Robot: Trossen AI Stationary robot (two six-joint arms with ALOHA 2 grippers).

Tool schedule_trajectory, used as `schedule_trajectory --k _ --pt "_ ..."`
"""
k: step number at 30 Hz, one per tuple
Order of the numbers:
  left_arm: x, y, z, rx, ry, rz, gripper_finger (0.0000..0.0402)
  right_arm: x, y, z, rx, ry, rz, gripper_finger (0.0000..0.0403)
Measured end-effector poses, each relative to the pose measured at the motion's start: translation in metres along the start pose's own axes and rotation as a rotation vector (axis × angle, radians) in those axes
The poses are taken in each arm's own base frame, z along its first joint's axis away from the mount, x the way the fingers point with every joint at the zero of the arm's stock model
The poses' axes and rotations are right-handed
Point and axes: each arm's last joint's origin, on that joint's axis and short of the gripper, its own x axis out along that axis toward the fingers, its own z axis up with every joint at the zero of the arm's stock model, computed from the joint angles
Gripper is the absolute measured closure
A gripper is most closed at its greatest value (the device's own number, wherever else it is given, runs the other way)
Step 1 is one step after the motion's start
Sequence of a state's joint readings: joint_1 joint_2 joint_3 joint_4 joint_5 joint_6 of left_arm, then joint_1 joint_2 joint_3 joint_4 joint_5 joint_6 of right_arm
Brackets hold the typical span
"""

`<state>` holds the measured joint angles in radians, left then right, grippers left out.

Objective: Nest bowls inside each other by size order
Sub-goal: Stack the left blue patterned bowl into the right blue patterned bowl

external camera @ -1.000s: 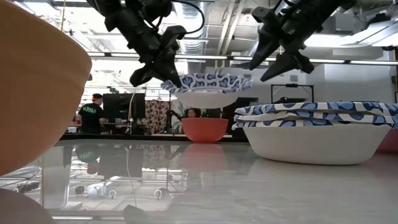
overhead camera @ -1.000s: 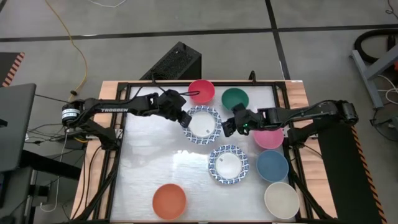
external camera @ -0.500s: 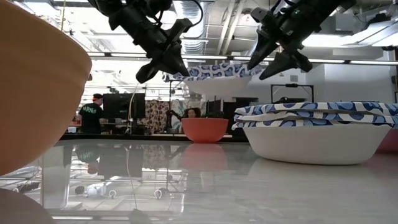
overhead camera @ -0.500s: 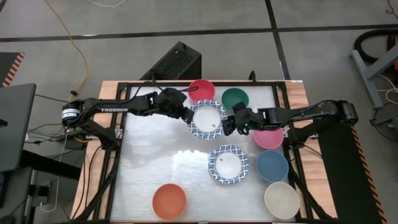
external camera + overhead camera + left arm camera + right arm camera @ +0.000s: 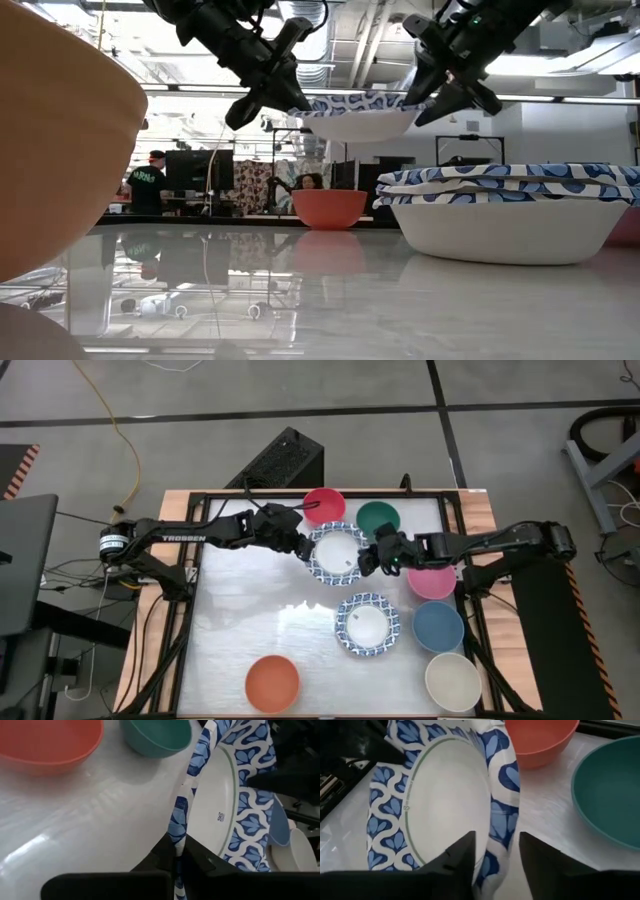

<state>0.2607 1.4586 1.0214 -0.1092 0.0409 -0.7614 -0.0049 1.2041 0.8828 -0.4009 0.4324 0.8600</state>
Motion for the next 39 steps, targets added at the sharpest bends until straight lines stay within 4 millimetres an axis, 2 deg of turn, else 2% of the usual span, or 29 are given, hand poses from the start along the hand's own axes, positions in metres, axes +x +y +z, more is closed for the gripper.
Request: schedule_trajectory --k 7,9,15,18,21,26,32,35,39 --pt "0.000 0.000 0.000 0.003 0.000 0.002 0.0400 0.000 -0.001 0.001 0.042 0.010 0.004 0.0368" --pt "0.000 0.000 0.000 0.004 0.002 0.003 0.0400 0.001 -0.001 0.001 0.065 0.022 0.010 0.0390" --pt "0.000 0.000 0.000 0.046 0.003 0.004 0.0397 0.001 -0.002 0.001 0.090 0.040 0.020 0.0387" --pt "0.000 0.000 0.000 0.104 0.002 0.002 0.0379 0.002 -0.002 0.001 0.094 0.054 0.024 0.0395" --pt "0.000 0.000 0.000 0.154 0.003 0.003 0.0347 0.002 -0.004 0.001 0.111 0.061 0.018 0.0396" --pt "0.000 -0.001 0.000 0.199 0.001 -0.009 0.0268 0.003 -0.010 0.000 0.182 0.105 -0.033 0.0396" --pt "0.000 -0.001 0.001 0.167 -0.012 -0.019 0.0176 0.007 -0.019 0.005 0.240 0.157 -0.034 0.0396" --pt "-0.001 -0.002 0.002 0.151 -0.019 -0.023 0.0155 0.009 -0.021 0.008 0.230 0.215 0.011 0.0397" --pt "-0.010 -0.006 0.006 0.154 -0.036 -0.057 0.0151 0.012 -0.028 0.002 0.209 0.302 0.061 0.0397"
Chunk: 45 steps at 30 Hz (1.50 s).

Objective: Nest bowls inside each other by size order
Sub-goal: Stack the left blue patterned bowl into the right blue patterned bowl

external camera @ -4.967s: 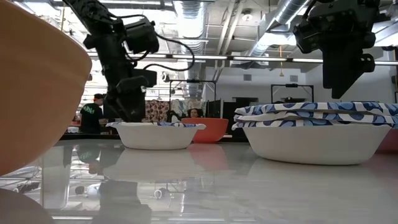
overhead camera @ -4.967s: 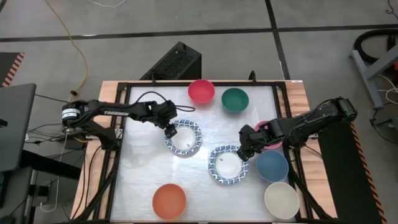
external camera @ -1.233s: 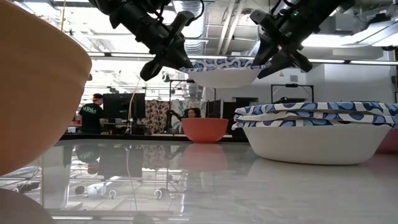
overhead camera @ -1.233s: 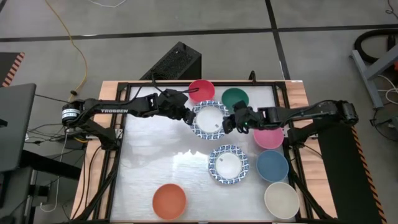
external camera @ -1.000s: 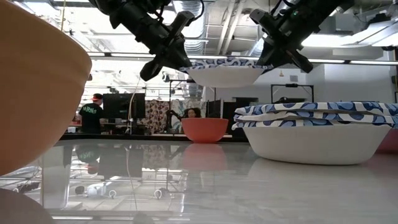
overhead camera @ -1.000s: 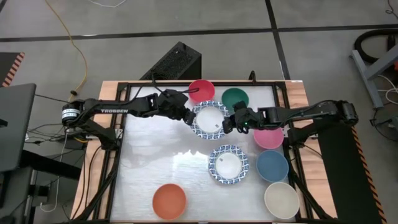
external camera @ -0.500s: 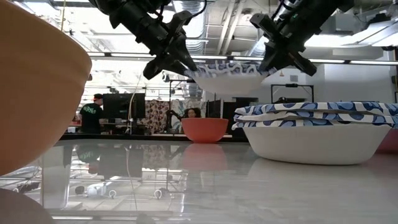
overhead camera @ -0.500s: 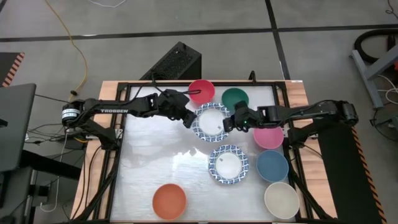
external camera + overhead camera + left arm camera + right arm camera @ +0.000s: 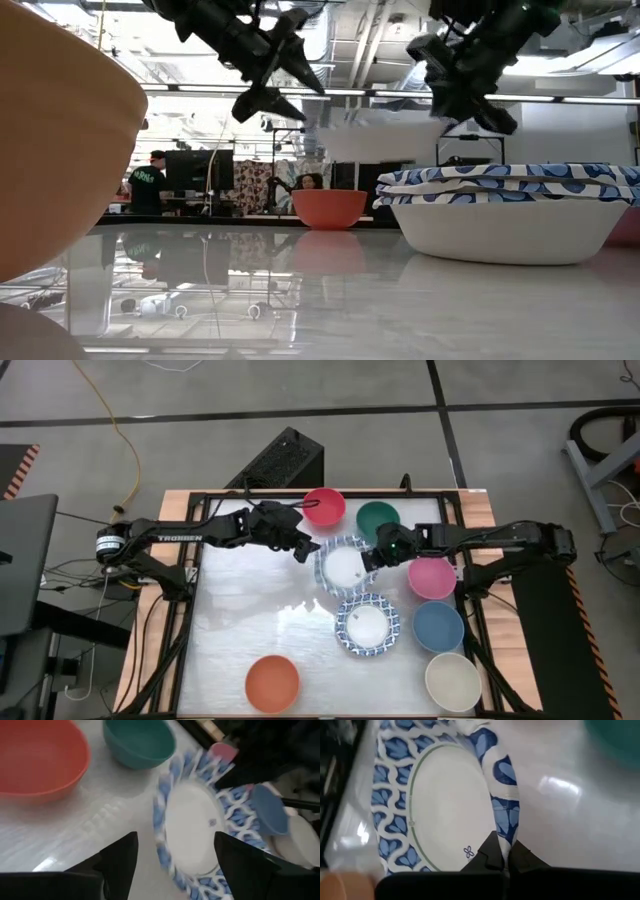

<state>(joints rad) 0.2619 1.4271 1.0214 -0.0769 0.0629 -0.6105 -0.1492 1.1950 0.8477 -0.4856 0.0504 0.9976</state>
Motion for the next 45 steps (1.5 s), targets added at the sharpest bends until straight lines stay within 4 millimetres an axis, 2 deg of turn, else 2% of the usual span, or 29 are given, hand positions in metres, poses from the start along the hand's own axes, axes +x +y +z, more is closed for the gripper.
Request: schedule_trajectory --k 3,8,13,17,23,28,35,45 --pt "-0.013 -0.005 0.006 0.020 -0.031 -0.026 0.0150 -0.001 -0.007 -0.006 0.001 0.038 0.066 0.0398" --pt "-0.038 -0.013 0.016 0.038 -0.115 -0.047 0.0150 -0.019 -0.013 -0.013 -0.013 -0.006 0.335 0.0398" --pt "-0.056 -0.016 0.021 0.075 -0.181 -0.026 0.0150 -0.037 -0.029 -0.027 0.017 0.009 0.416 0.0398" --pt "-0.062 -0.017 0.021 0.079 -0.186 -0.017 0.0150 -0.042 -0.033 -0.041 0.033 0.053 0.459 0.0398" --pt "-0.061 -0.015 0.019 0.078 -0.160 0.001 0.0150 -0.032 -0.031 -0.066 0.052 0.224 0.395 0.0398" --pt "-0.061 -0.014 0.018 0.077 -0.158 0.020 0.0150 -0.021 -0.027 -0.078 0.029 0.226 0.327 0.0398" --pt "-0.061 -0.012 0.017 0.076 -0.150 0.046 0.0150 -0.012 -0.028 -0.091 0.009 0.285 0.236 0.0398" --pt "-0.061 -0.012 0.017 0.076 -0.152 0.049 0.0150 -0.012 -0.035 -0.099 0.008 0.324 0.146 0.0398"
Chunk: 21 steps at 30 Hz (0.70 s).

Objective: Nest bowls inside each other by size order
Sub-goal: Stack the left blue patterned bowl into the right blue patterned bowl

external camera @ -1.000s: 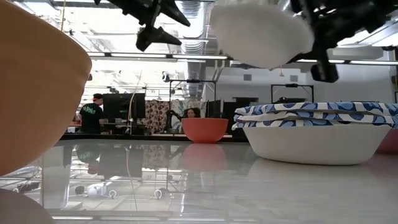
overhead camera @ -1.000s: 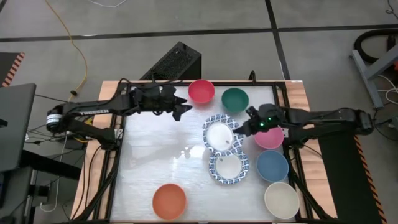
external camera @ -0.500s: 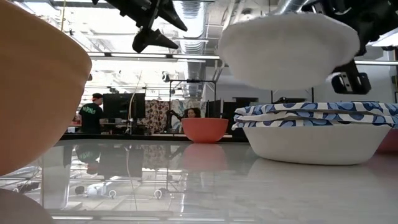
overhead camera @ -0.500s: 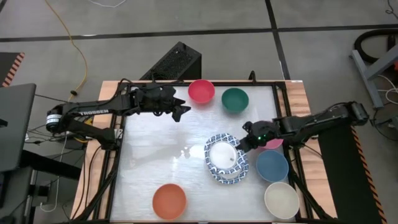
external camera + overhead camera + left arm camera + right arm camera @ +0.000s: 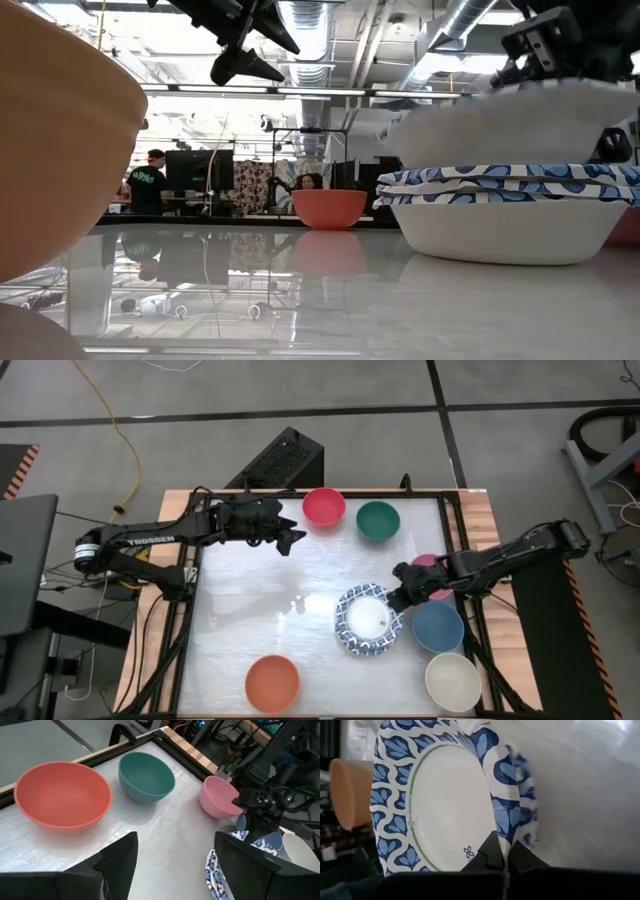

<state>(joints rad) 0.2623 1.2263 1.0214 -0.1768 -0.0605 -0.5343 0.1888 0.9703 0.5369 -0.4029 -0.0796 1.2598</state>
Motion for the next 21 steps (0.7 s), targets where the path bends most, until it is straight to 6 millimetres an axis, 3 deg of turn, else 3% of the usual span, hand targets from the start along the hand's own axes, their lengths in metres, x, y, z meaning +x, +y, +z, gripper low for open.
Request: schedule_trajectory --k 7,21 --pt "0.0000 0.0001 0.0001 0.000 -0.002 0.004 0.0150 0.0000 -0.0010 0.0000 -0.010 -0.006 -0.013 0.0393" --pt "0.0001 0.0002 0.0000 0.000 -0.002 0.004 0.0150 0.0000 0.0000 -0.0010 -0.039 0.024 0.005 0.0320"
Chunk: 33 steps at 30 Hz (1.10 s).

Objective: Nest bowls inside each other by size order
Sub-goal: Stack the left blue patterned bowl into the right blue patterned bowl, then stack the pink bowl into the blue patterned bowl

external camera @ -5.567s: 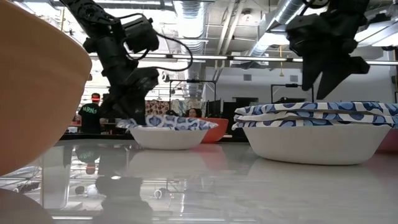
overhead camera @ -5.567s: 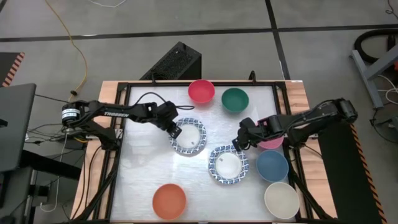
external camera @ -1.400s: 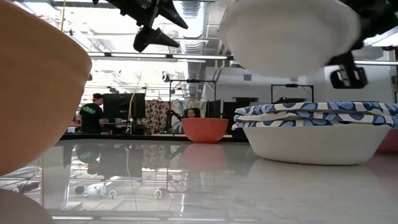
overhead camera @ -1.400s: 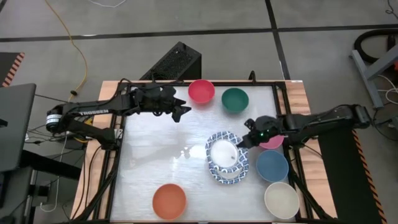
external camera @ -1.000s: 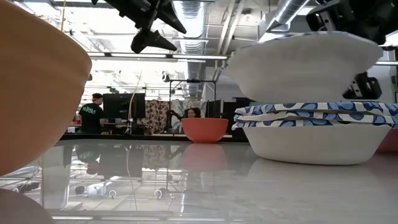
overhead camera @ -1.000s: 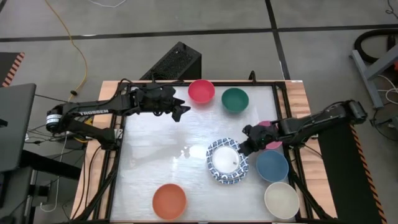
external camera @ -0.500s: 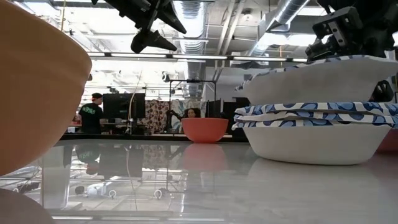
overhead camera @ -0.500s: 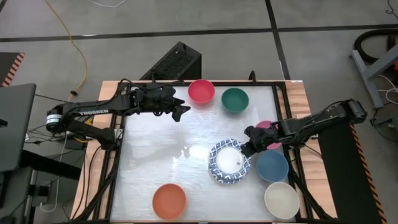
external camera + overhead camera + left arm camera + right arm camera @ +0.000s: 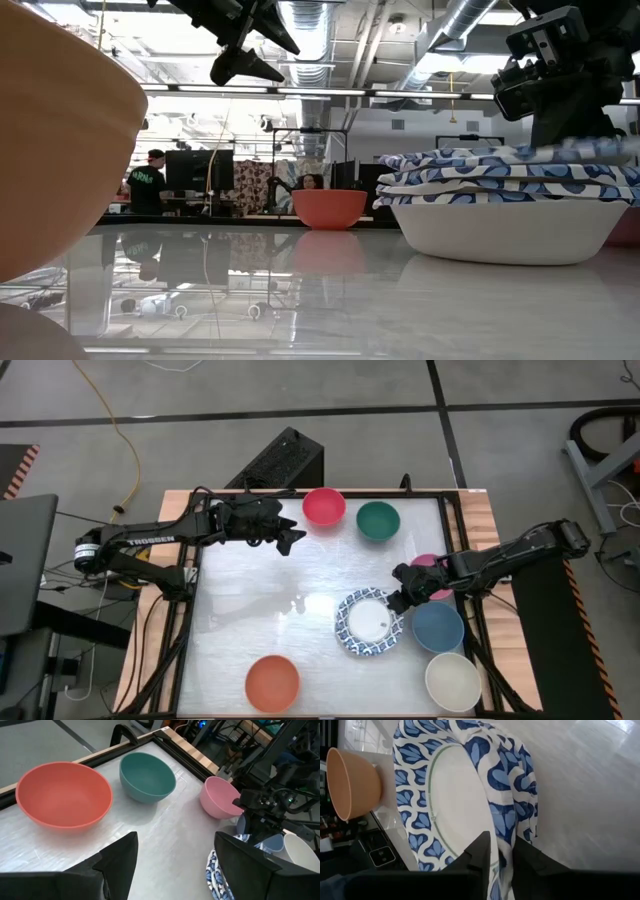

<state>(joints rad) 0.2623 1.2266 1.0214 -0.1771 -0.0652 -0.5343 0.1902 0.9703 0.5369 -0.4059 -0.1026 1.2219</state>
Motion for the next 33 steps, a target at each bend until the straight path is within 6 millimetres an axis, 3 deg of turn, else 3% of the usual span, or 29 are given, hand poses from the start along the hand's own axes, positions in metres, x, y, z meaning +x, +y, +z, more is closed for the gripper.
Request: schedule_trajectory --k 9,15,21,33 --pt "0.000 0.000 0.000 0.034 0.003 -0.005 0.0150 0.000 0.000 0.001 -0.019 -0.019 -0.004 0.0263" --pt "0.000 -0.003 -0.002 0.121 0.056 -0.109 0.0150 0.000 0.002 0.001 -0.035 -0.029 0.013 0.0235" --pt "-0.001 -0.006 -0.006 0.197 0.133 -0.246 0.0150 -0.005 0.008 0.003 -0.083 -0.033 0.021 0.0230" --pt "-0.002 -0.004 -0.012 0.195 0.218 -0.266 0.0150 -0.020 0.011 0.003 -0.130 0.007 -0.113 0.0232"
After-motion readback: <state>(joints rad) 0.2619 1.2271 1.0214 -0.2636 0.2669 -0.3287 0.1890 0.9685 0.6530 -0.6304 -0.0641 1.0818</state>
